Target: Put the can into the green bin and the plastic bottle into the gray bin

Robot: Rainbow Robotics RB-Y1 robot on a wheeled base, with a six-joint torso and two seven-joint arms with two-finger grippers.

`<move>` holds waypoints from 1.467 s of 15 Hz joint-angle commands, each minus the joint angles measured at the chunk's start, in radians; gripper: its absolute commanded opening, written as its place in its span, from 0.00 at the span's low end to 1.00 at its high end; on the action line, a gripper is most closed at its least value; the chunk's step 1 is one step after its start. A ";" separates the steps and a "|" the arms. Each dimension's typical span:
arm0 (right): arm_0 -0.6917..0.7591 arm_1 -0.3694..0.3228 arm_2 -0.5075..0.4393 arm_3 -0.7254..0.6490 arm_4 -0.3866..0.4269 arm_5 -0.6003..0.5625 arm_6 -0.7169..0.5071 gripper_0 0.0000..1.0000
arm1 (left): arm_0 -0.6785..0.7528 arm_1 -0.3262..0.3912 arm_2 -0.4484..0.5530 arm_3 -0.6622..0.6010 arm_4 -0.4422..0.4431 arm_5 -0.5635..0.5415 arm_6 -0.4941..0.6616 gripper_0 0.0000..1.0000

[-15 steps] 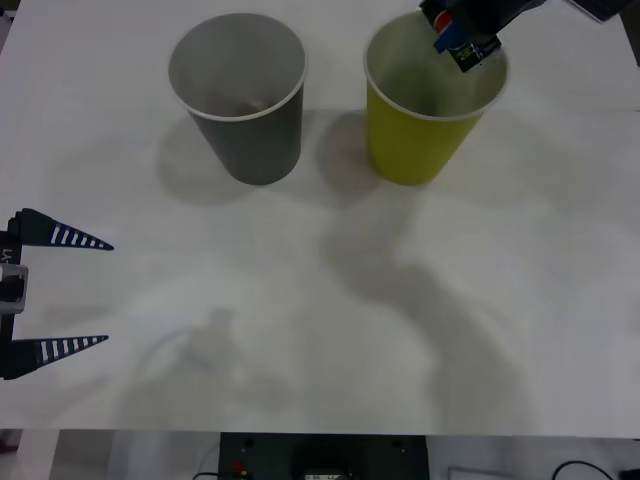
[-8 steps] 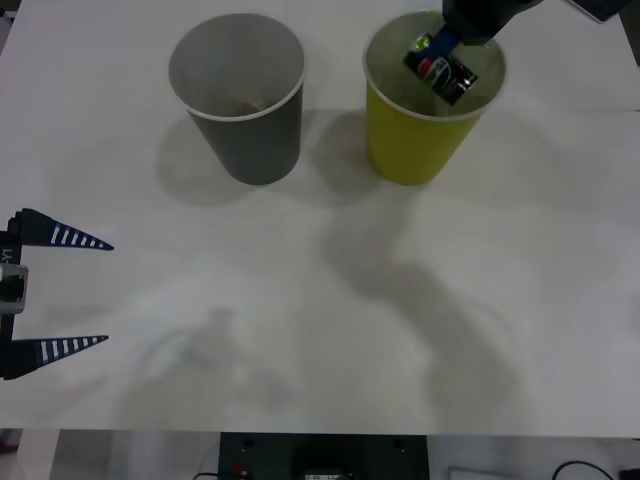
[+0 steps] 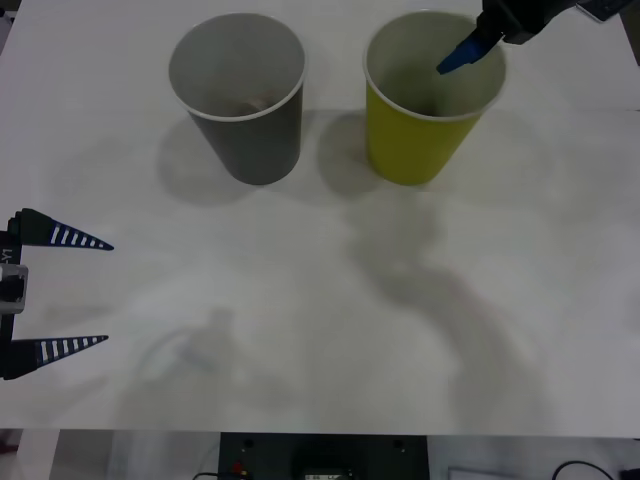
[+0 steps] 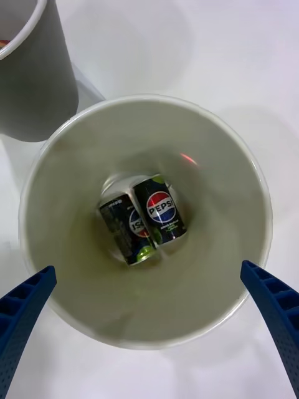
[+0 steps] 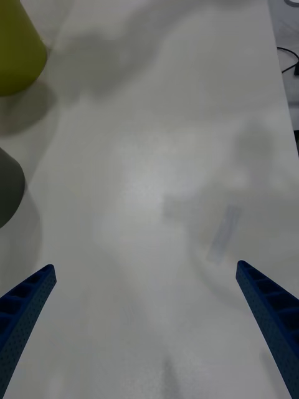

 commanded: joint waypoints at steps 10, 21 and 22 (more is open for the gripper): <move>0.546 -0.116 -0.427 -0.508 -0.188 -0.036 0.166 1.00 | 0.000 0.000 0.000 0.000 0.000 0.000 0.000 1.00; 0.992 -0.116 -0.663 -0.592 -0.441 0.006 0.667 1.00 | 0.000 0.000 0.000 0.000 0.000 0.000 0.000 1.00; 1.026 -0.116 -0.675 -0.592 -0.453 0.007 0.715 1.00 | 0.000 0.000 0.000 0.000 0.000 0.000 0.000 1.00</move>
